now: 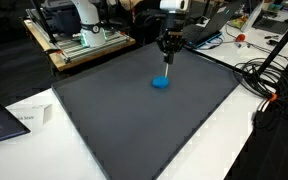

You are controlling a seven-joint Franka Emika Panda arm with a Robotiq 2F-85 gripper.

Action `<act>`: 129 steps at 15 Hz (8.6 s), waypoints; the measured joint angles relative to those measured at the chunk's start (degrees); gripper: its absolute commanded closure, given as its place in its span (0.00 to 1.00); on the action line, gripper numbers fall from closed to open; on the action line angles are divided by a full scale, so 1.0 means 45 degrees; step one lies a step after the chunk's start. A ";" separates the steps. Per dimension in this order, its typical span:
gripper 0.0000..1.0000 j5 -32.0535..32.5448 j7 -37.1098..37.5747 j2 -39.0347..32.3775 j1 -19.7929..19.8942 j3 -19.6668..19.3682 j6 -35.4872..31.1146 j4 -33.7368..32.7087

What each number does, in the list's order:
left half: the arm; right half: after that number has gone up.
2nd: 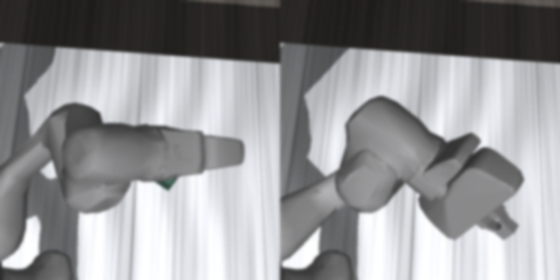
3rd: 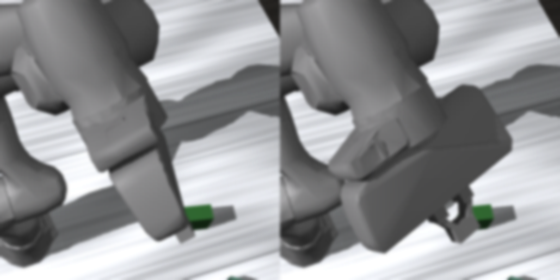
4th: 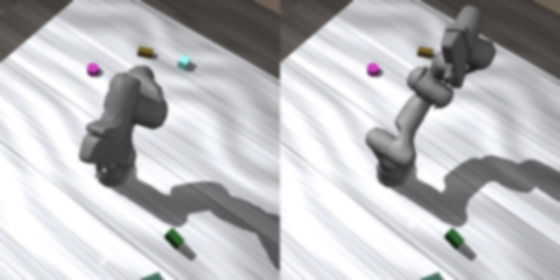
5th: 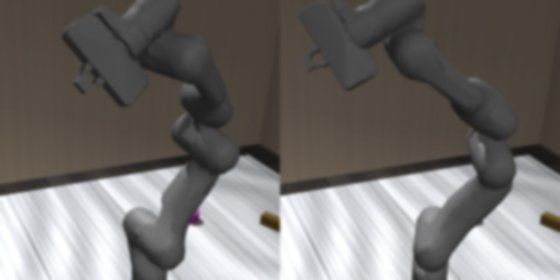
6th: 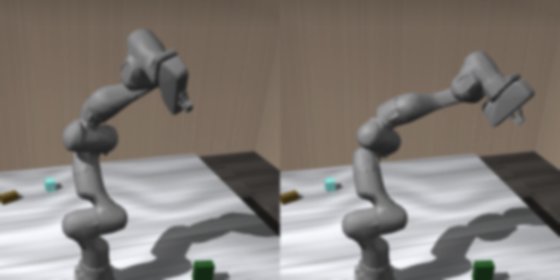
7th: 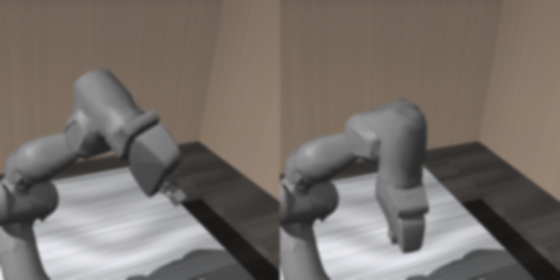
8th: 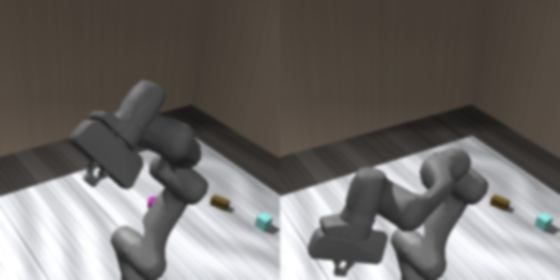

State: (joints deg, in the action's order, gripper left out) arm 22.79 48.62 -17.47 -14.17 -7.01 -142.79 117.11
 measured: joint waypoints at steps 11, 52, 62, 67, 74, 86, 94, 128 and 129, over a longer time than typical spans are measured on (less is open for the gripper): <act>0.97 0.1004 0.0762 0.1259 -0.0155 0.0702 0.0224 0.1699; 0.97 0.6397 0.6402 0.1152 -0.0477 0.1813 0.0794 0.2682; 0.97 0.6533 0.7318 -0.0301 -0.0807 0.2794 0.4615 0.0500; 0.97 0.6533 0.7792 -0.1459 -0.1190 0.2849 0.6549 -0.0899; 0.97 0.6532 0.8140 -0.3255 -0.1638 0.2859 0.8434 -0.2920; 0.97 0.6480 0.8163 -0.4676 -0.1941 0.2859 0.9945 -0.5035; 0.97 0.5985 0.6338 -0.4194 -0.1429 0.2890 0.9847 -0.5083; 0.97 -0.0773 -0.6396 0.0416 0.1484 0.2478 0.3175 -0.0250; 0.97 -0.0821 -0.6730 0.0417 0.1531 0.2435 0.2910 -0.0175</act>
State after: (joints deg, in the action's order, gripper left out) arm 19.09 18.34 -15.59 -7.28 3.95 -129.69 116.32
